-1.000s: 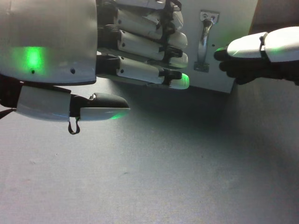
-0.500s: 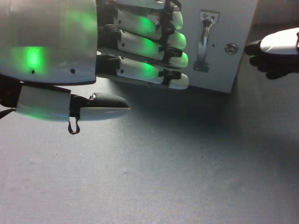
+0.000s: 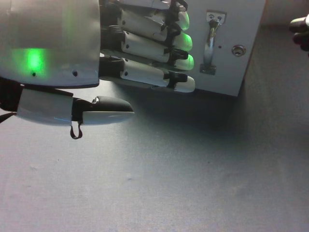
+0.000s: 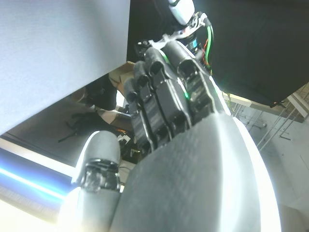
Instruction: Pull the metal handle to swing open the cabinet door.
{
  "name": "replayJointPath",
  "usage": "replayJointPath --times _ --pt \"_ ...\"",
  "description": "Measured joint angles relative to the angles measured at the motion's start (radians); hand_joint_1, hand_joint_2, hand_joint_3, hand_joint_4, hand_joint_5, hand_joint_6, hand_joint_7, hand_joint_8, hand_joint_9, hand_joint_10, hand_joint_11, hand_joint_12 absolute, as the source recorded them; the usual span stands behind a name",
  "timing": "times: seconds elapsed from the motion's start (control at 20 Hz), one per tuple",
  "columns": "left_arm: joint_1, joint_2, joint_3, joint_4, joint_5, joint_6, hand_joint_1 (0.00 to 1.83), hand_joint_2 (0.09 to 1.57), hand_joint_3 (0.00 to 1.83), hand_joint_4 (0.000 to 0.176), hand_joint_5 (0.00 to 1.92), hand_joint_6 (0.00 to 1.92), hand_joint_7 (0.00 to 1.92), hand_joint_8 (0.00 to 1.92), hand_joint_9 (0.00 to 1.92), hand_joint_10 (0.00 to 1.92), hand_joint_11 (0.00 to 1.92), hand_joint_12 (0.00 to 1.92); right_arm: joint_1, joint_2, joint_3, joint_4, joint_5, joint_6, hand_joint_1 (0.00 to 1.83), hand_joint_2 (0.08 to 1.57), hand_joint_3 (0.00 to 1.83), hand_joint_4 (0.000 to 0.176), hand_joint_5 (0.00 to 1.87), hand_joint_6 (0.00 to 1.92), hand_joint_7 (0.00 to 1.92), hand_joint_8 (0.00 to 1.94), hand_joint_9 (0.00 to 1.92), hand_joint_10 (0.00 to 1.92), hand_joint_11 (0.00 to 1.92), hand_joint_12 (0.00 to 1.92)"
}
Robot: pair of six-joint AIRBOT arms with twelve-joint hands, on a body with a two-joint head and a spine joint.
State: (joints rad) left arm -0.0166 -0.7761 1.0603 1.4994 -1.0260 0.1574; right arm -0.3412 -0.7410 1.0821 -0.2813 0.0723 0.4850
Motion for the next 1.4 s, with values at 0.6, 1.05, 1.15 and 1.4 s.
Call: replayJointPath --times 0.6,1.05,1.15,1.4 --pt "0.0 0.0 0.0 0.0 0.0 0.0 0.0 1.57 0.18 0.0 0.53 0.0 0.56 0.01 0.53 0.01 0.15 0.8 0.0 -0.109 0.072 0.115 0.043 0.0 0.0 1.57 0.1 0.0 0.23 0.0 0.26 0.0 0.23 0.0 0.0 0.69" --pt "0.0 0.0 0.0 0.0 0.001 0.0 0.0 1.57 0.16 0.0 0.5 0.0 0.54 0.0 0.52 0.0 0.14 0.8 -0.042 -0.153 0.079 0.132 0.06 0.0 0.0 1.57 0.1 0.0 0.21 0.0 0.24 0.0 0.22 0.0 0.0 0.68" --pt "0.0 0.0 0.0 0.0 0.001 0.0 0.0 1.57 0.16 0.0 0.51 0.0 0.55 0.0 0.52 0.0 0.15 0.8 -0.059 -0.163 0.077 0.131 0.086 0.0 0.0 1.57 0.09 0.0 0.2 0.0 0.23 0.0 0.21 0.0 0.0 0.66" --pt "0.0 0.0 0.0 0.0 0.0 0.0 0.0 1.57 0.18 0.0 0.5 0.0 0.54 0.0 0.5 0.0 0.13 0.8 -0.069 -0.174 0.065 0.085 0.108 0.0 0.0 1.57 0.09 0.0 0.19 0.0 0.2 0.0 0.19 0.0 0.0 0.61"
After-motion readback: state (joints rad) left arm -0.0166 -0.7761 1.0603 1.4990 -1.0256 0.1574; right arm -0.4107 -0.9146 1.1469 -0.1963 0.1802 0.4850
